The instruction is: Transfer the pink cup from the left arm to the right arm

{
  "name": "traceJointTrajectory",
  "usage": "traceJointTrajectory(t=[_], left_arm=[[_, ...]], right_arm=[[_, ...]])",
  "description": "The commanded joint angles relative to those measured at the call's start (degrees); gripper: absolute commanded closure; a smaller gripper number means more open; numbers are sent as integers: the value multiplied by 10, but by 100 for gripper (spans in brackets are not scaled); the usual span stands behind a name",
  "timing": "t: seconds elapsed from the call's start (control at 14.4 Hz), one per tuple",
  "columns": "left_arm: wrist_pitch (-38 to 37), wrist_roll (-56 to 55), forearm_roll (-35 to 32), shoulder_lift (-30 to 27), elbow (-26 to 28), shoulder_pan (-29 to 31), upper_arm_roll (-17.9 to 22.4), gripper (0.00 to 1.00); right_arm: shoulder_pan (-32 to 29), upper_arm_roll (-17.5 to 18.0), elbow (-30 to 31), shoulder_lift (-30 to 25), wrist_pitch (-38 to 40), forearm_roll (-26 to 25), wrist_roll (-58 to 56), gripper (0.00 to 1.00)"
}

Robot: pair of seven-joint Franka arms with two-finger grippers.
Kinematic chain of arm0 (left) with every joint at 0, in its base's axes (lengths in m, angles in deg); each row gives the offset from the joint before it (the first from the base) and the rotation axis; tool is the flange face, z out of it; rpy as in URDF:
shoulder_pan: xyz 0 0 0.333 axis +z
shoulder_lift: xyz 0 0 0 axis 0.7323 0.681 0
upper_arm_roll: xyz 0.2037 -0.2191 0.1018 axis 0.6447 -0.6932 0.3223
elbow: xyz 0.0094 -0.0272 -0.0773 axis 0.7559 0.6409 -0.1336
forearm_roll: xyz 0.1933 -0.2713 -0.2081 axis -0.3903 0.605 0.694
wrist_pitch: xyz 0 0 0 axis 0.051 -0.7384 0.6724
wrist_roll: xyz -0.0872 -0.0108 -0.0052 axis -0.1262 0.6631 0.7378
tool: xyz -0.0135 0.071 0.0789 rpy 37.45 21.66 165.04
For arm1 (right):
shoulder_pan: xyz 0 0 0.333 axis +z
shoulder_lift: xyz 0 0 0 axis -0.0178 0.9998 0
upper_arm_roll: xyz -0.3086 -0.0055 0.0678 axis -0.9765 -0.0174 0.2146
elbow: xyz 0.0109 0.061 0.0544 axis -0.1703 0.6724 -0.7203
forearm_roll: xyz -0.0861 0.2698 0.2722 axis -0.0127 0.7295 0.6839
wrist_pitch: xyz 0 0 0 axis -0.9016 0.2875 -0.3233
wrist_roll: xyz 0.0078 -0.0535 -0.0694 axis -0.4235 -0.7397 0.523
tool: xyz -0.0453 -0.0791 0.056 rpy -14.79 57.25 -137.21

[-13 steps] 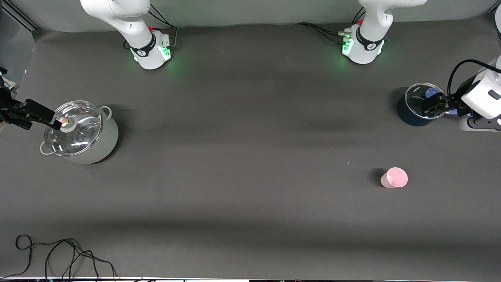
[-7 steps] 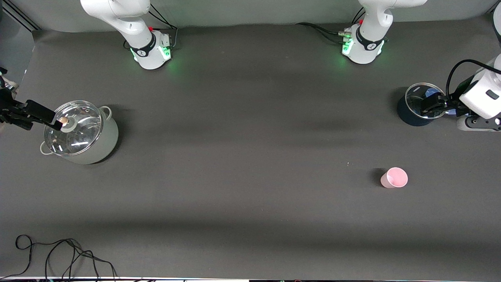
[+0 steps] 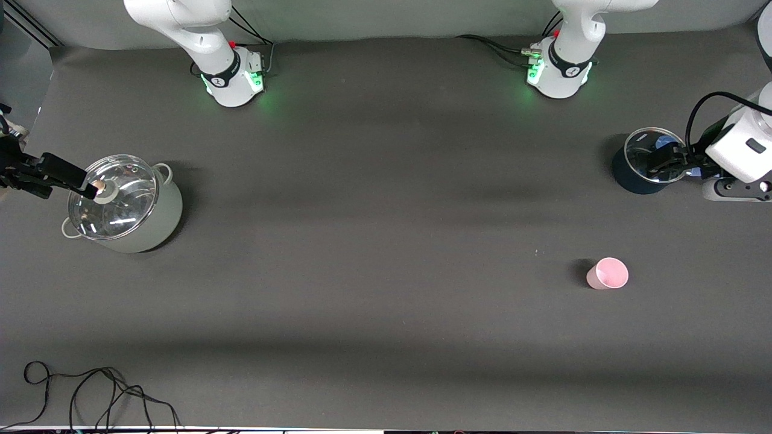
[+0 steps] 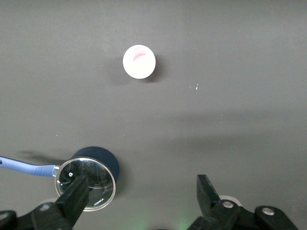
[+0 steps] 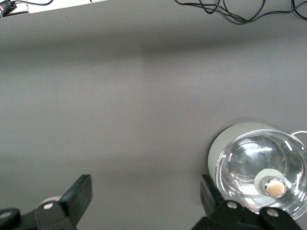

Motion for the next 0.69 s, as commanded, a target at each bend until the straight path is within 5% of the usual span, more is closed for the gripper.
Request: traceJointTrajectory(t=[0.0, 0.28, 0.63], left_arm=[[-18, 44, 0, 57, -84, 1, 5, 0], [-10, 181, 9, 94, -136, 18, 6, 0], [-6, 413, 132, 147, -143, 99, 6, 0]], right_arm=[[-4, -1, -18, 8, 14, 2, -13, 0], [-3, -1, -19, 8, 17, 2, -13, 0], [-4, -2, -18, 8, 18, 2, -14, 0]])
